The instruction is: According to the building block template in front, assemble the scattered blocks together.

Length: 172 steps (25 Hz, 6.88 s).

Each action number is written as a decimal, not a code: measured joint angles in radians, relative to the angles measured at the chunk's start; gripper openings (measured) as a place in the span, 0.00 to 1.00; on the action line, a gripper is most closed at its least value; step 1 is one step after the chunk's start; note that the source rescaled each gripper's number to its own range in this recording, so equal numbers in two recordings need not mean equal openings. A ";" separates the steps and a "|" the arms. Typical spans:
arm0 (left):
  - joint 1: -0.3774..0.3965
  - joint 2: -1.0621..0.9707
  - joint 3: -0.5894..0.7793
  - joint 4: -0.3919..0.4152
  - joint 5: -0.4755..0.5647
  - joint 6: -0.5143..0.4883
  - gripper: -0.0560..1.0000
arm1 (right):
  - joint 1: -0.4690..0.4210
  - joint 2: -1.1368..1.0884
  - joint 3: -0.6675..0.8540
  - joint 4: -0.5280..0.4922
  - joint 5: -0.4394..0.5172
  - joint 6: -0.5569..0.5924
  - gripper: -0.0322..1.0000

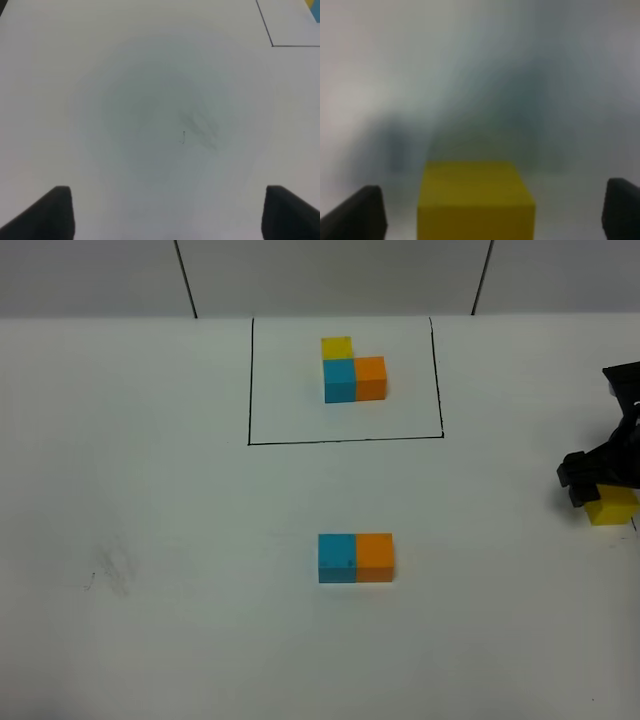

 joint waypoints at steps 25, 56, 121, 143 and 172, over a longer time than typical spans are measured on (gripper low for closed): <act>0.000 0.000 0.000 0.000 0.000 0.000 0.80 | 0.334 -0.171 -0.204 0.135 0.123 0.192 0.48; 0.000 0.000 0.000 0.000 0.000 0.000 0.80 | 0.785 0.179 -0.488 -0.071 0.285 0.829 0.47; 0.000 0.000 0.000 0.000 0.000 0.000 0.80 | 0.785 0.309 -0.504 -0.038 0.272 0.942 0.49; 0.000 0.000 0.000 0.000 0.000 0.000 0.80 | 0.457 -0.275 -0.501 -0.546 0.065 0.914 1.00; 0.000 0.000 0.000 0.000 0.000 0.000 0.80 | -0.117 -1.572 -0.020 0.293 0.354 -0.488 1.00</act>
